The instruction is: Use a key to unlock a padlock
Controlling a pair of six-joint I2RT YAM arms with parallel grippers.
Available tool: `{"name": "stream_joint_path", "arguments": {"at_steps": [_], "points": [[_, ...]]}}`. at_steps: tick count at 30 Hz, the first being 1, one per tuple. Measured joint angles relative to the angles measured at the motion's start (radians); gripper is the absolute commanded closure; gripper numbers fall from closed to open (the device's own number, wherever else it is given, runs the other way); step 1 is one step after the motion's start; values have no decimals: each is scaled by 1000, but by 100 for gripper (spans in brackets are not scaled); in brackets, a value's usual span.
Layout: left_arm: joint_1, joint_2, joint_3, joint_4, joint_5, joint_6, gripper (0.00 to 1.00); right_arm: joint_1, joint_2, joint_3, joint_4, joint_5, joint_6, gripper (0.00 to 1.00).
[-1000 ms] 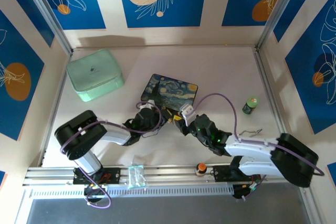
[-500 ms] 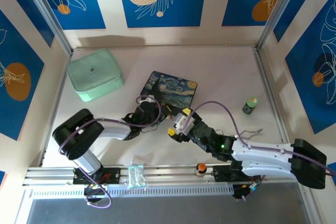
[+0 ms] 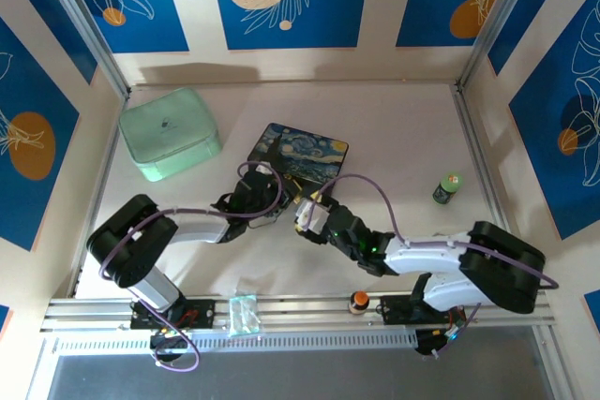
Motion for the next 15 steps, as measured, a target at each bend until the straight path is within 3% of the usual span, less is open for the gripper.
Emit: {"name": "stream_joint_path", "arguments": {"at_steps": [3, 6, 15], "points": [[1, 0, 0, 4, 7, -3, 100, 2, 96, 41, 54, 34, -21, 37], [2, 0, 0, 8, 11, -11, 100, 2, 166, 82, 105, 74, -42, 53], [8, 0, 0, 27, 14, -26, 100, 6, 187, 94, 140, 137, -58, 53]]}}
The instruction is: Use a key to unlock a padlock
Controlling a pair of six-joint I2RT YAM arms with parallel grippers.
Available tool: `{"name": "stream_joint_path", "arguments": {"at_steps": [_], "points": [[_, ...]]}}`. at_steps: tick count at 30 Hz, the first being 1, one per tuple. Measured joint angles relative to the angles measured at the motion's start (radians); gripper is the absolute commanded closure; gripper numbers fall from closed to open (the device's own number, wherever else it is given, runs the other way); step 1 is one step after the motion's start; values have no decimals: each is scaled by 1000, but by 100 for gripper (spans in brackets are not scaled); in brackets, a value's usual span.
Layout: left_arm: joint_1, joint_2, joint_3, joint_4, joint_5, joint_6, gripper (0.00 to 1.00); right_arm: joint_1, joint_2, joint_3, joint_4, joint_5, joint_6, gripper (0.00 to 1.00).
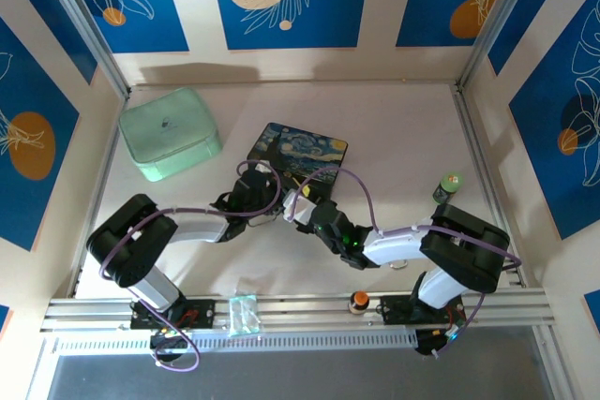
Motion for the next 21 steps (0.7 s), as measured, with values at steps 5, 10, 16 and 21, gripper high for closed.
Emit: {"name": "stream_joint_path", "arguments": {"at_steps": [5, 10, 16, 21], "points": [[2, 0, 0, 3, 3, -1, 100, 21, -3, 0, -21, 22, 0, 54], [18, -1, 0, 2, 10, 0, 100, 26, 12, 0, -25, 46, 8, 64], [46, -23, -1, 3, 10, 0, 100, 6, 11, 0, -18, 45, 31, 69], [48, -24, -1, 3, 18, -4, 100, -2, 16, 2, -6, 33, 34, 69]]}}
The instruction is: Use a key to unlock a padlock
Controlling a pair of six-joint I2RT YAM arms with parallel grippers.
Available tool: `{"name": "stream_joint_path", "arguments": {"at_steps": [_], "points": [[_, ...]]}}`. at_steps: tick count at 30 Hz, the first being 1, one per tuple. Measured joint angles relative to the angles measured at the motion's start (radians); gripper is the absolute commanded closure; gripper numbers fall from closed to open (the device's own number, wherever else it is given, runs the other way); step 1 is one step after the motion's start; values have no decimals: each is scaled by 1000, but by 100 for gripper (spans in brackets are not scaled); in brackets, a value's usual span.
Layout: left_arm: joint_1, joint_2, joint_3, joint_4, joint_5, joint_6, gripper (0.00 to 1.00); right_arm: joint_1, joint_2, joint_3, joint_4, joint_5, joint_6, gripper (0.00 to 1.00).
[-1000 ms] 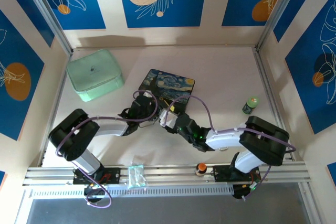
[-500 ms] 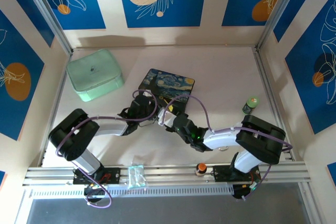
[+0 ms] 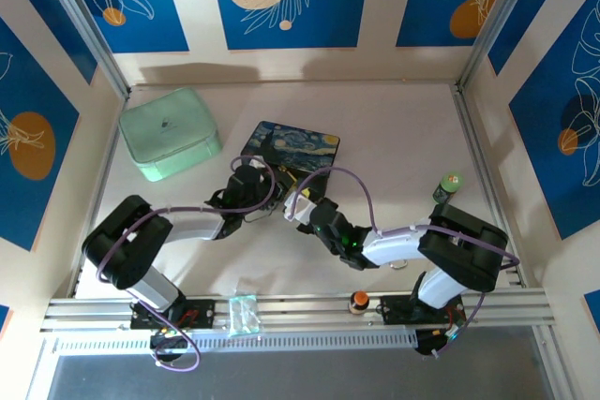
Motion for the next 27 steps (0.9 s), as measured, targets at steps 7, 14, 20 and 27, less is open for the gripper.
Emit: {"name": "stream_joint_path", "arguments": {"at_steps": [7, 14, 20, 27], "points": [[6, 0, -2, 8, -3, 0, 100, -36, 20, 29, 10, -26, 13, 83], [8, 1, -3, 18, -5, -5, 100, -50, 19, 29, 10, -56, 23, 85], [13, 2, -6, 27, -4, -14, 100, -57, 19, 53, -39, -105, 63, 98], [16, 13, -27, 45, 1, -26, 100, -106, -11, 79, -159, -257, 223, 100]]}}
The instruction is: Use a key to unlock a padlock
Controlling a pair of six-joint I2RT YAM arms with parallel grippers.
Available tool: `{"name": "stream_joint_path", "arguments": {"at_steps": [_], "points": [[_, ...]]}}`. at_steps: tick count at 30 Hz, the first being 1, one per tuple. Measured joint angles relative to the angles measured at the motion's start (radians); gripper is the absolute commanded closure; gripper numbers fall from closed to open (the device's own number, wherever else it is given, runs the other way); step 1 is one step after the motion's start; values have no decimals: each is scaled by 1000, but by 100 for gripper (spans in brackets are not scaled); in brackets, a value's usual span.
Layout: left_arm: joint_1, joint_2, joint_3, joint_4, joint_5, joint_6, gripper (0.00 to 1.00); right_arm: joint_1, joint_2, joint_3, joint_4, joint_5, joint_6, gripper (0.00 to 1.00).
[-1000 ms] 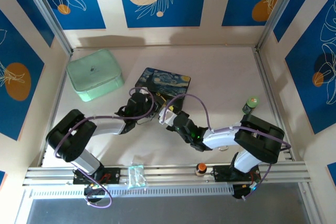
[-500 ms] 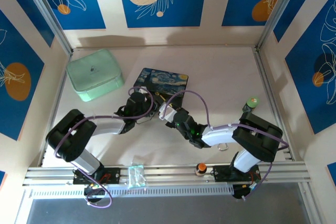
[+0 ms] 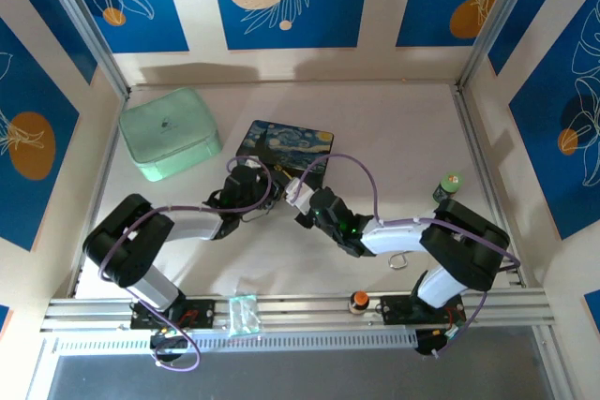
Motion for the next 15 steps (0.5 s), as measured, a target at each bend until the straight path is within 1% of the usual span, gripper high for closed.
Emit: {"name": "stream_joint_path", "arguments": {"at_steps": [7, 10, 12, 15], "points": [[-2, 1, -13, 49, 22, -15, 100, -138, -54, -9, -45, -333, 263, 100], [-3, 1, -18, 53, 28, -15, 100, -176, -55, -10, -51, -441, 335, 100], [-5, 1, -26, 56, 33, -15, 100, -182, -55, -11, -59, -475, 369, 100], [-9, 6, -35, 55, 36, -11, 100, -173, -55, -14, -79, -473, 398, 100]]}}
